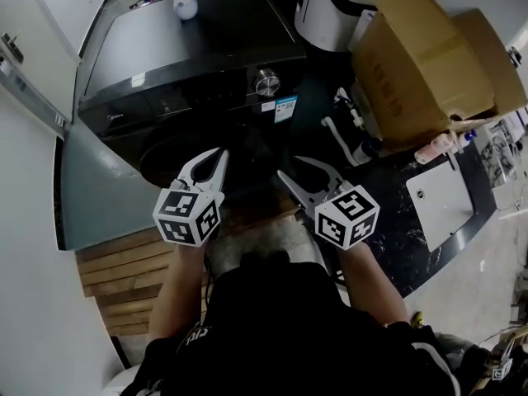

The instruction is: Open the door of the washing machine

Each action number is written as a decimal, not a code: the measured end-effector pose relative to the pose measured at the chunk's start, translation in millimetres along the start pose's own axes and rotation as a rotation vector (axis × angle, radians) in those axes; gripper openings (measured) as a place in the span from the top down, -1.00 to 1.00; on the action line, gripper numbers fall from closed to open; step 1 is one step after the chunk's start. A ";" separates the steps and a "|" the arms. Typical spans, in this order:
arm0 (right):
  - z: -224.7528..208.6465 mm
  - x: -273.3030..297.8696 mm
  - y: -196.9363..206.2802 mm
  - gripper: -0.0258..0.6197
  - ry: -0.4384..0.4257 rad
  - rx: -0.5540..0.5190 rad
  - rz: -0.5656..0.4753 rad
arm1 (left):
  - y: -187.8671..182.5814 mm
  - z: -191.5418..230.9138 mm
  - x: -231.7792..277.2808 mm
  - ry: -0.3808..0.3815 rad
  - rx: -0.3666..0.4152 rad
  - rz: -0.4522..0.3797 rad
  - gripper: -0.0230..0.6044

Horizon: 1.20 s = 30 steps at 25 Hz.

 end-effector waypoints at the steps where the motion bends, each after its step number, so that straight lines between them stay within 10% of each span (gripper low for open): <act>1: 3.9 7.2 1.3 0.44 -0.007 -0.004 0.010 | 1.2 5.4 -2.3 0.000 0.000 0.000 0.89; 30: -78.4 177.8 69.0 0.04 -0.259 -0.182 0.392 | -11.2 93.0 23.0 -0.180 -0.095 -0.021 0.89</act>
Point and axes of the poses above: the fingertips, and each gripper's own axes: x forward along the fingers, z to its left, y out of its underside, the point moved 3 cm from there along -x, backward along the fingers, and after that the axes turned 10 degrees about -x, right-handed, at the moved point
